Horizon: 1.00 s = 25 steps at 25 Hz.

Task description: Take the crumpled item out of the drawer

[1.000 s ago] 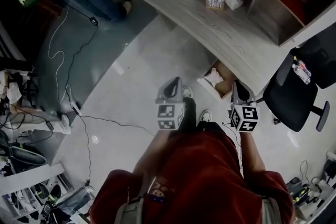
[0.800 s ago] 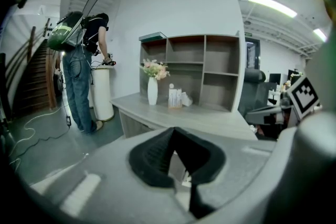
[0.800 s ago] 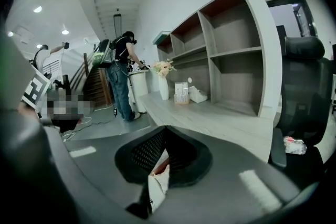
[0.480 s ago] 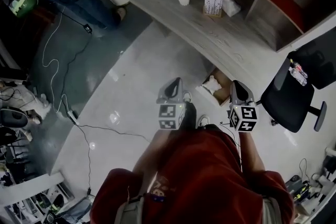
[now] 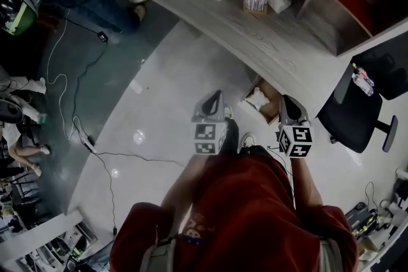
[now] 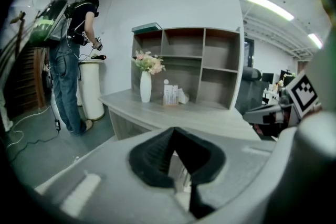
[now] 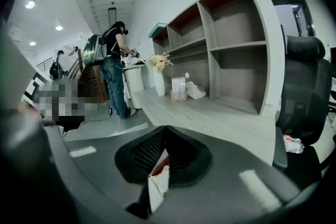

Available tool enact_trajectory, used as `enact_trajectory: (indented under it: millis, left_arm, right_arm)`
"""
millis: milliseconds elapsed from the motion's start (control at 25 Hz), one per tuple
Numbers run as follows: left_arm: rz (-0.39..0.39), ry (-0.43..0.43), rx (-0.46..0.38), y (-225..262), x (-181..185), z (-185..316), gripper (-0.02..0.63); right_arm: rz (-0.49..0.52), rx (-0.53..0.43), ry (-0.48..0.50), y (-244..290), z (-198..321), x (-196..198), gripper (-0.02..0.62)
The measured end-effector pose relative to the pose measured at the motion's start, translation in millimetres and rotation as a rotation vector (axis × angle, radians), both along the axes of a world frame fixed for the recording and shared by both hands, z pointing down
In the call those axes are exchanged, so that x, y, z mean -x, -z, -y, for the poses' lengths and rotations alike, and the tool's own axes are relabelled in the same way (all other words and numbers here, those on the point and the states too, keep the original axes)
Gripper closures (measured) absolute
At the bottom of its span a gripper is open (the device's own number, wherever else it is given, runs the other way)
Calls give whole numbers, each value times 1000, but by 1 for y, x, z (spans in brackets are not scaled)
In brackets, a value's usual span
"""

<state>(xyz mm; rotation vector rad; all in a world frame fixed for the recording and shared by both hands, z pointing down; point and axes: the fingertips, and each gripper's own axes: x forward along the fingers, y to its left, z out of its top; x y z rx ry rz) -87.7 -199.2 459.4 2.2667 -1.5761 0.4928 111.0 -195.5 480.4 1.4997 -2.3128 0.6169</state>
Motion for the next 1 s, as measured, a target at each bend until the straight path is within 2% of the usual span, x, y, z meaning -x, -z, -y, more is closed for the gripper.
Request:
enact_trajectory:
  millis: [640,1000]
  left_arm:
    - [-3,-54,66,-48,7,15,609]
    - [-4,-95,119,-88,11,23,609]
  right_arm:
    - [-98,119,124,-80,0,42,589]
    - [-132,228,138,-142,9,58,552]
